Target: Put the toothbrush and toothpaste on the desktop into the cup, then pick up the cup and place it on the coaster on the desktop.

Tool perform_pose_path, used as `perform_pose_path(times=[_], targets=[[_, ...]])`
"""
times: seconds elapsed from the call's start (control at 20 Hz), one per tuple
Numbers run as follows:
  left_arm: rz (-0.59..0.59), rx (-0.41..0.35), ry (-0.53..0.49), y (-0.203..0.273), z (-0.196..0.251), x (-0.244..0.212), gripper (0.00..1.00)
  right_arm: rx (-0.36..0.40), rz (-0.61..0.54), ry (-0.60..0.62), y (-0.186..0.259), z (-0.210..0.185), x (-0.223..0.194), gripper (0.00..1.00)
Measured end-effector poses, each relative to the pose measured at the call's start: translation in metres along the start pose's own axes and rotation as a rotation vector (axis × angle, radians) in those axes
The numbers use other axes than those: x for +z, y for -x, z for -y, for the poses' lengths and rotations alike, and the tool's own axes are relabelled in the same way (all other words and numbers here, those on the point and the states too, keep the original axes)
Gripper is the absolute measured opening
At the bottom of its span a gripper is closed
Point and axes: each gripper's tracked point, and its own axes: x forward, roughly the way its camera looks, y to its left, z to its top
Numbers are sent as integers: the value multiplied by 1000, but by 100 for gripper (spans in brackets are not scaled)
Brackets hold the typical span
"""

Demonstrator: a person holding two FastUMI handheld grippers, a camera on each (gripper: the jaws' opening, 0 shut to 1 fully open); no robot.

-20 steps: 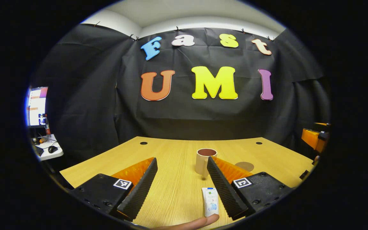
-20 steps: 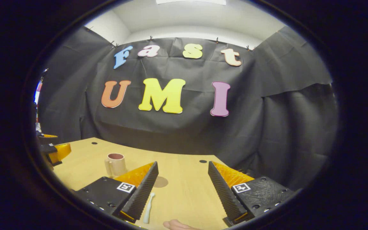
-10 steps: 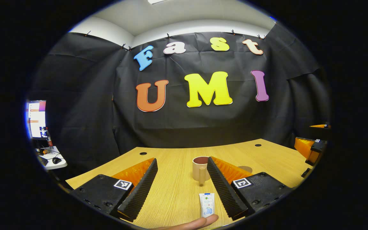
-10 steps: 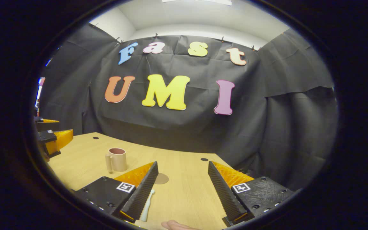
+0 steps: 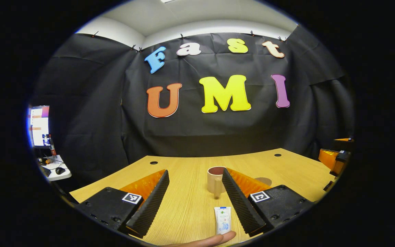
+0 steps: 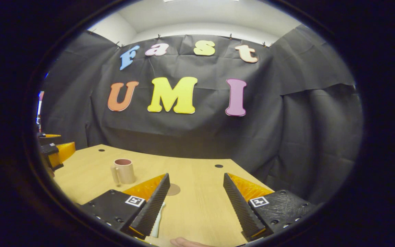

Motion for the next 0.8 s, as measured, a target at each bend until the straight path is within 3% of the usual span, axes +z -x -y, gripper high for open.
perform_pose_path(times=[0.45,0.8], targets=[[-52,-51,-12,-6,19,-25,98,-23,-3,36,-4,4,-9,95],[-389,-147,-21,-2,55,-115,99,-13,-59,40,-9,4,-36,96]])
